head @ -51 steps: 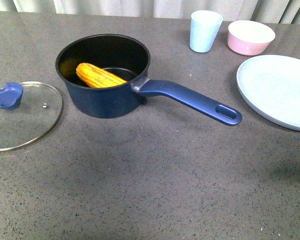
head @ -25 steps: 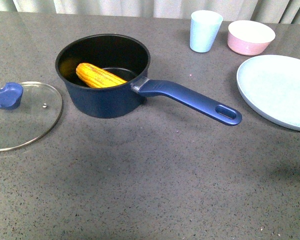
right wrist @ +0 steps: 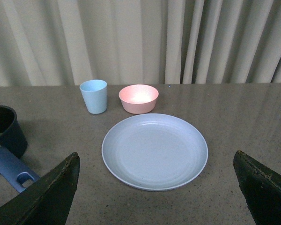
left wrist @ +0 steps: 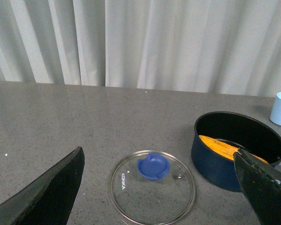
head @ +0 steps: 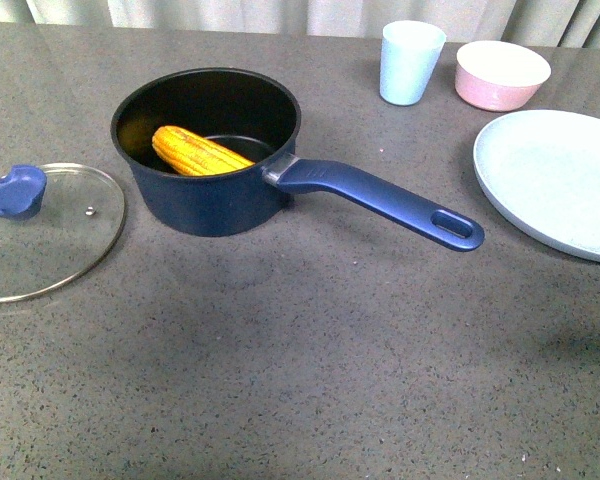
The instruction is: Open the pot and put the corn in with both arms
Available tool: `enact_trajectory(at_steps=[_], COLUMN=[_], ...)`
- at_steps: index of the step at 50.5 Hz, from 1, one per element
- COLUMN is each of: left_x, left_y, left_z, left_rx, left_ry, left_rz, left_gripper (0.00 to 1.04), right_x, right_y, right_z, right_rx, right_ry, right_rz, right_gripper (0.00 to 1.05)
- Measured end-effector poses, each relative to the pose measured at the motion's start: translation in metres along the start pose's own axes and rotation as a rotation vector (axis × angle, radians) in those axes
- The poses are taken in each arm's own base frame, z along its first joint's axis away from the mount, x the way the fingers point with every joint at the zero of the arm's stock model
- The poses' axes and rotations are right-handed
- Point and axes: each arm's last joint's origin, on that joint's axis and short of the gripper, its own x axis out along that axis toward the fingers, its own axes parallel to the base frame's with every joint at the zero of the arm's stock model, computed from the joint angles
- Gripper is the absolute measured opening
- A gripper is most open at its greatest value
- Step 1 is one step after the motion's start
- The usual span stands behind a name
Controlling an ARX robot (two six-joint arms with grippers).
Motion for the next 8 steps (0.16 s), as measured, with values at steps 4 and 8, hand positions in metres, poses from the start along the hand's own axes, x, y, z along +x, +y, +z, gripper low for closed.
enact_trajectory(at_steps=[4, 8], left_x=[0.0, 0.0], left_y=[0.0, 0.0], left_z=[0.0, 0.0], left_rx=[0.0, 0.0], left_ry=[0.0, 0.0], left_rz=[0.0, 0.0], left_gripper=[0.96, 0.96], right_x=[0.0, 0.0], right_y=[0.0, 0.0], right_z=[0.0, 0.0], right_rx=[0.0, 0.0], right_ry=[0.0, 0.0], right_rz=[0.0, 0.0], right_gripper=[0.96, 0.96])
